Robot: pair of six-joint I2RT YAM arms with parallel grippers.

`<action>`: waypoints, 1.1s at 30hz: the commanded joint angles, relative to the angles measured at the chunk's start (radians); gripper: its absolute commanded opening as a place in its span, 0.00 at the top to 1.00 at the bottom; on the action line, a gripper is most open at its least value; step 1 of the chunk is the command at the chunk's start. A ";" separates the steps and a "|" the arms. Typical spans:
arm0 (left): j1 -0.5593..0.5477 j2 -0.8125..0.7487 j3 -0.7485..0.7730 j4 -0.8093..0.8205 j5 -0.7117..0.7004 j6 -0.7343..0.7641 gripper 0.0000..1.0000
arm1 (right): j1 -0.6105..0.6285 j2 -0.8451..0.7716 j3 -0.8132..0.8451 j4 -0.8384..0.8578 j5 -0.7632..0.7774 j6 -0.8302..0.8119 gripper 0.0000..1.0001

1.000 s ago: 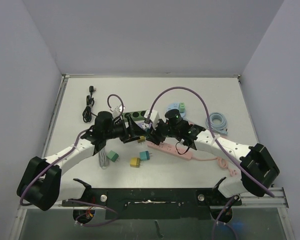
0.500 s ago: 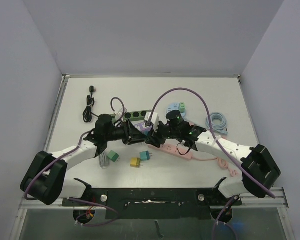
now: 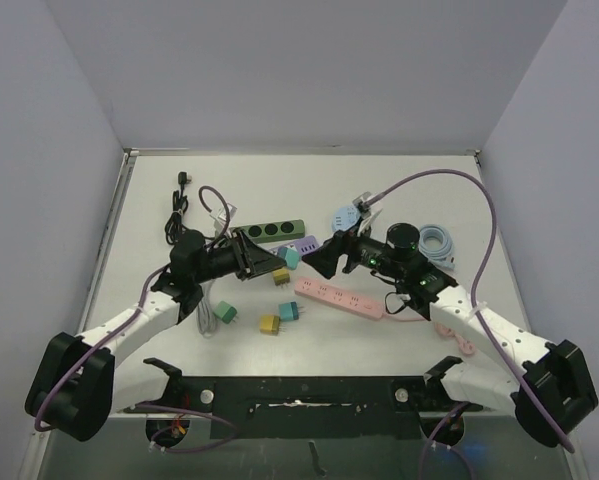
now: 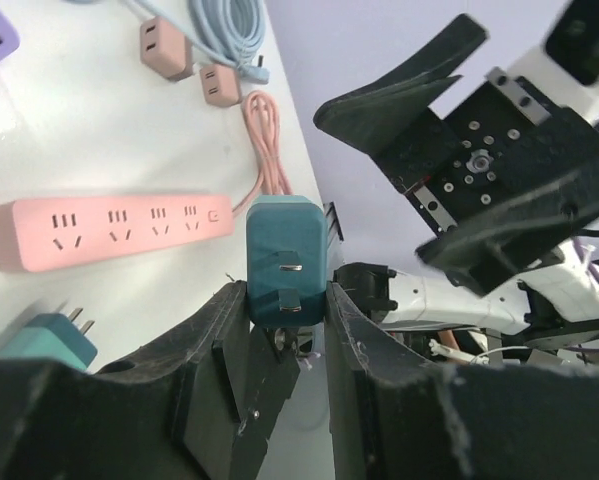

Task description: Insert the plug

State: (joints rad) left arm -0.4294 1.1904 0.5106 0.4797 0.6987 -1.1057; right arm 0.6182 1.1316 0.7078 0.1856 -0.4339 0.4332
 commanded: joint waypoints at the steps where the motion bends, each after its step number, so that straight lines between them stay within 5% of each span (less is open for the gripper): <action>1: 0.008 -0.073 0.030 0.109 -0.006 -0.023 0.92 | -0.037 -0.057 -0.067 0.272 0.082 0.495 0.09; 13: 0.009 -0.114 0.037 0.258 0.007 -0.284 0.92 | 0.022 0.137 0.001 0.554 0.063 0.825 0.27; 21: 0.009 -0.104 0.020 0.289 -0.006 -0.334 0.92 | 0.053 0.181 -0.017 0.671 0.009 0.858 0.43; 27: 0.009 -0.099 -0.005 0.285 -0.031 -0.359 0.92 | 0.068 0.192 -0.014 0.687 -0.023 0.854 0.44; 33: 0.011 -0.090 -0.019 0.283 -0.047 -0.364 0.91 | 0.069 0.188 -0.011 0.661 -0.036 0.816 0.71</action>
State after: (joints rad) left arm -0.4236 1.0992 0.4992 0.7181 0.6849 -1.4658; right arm 0.6746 1.3247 0.6659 0.7792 -0.4297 1.2713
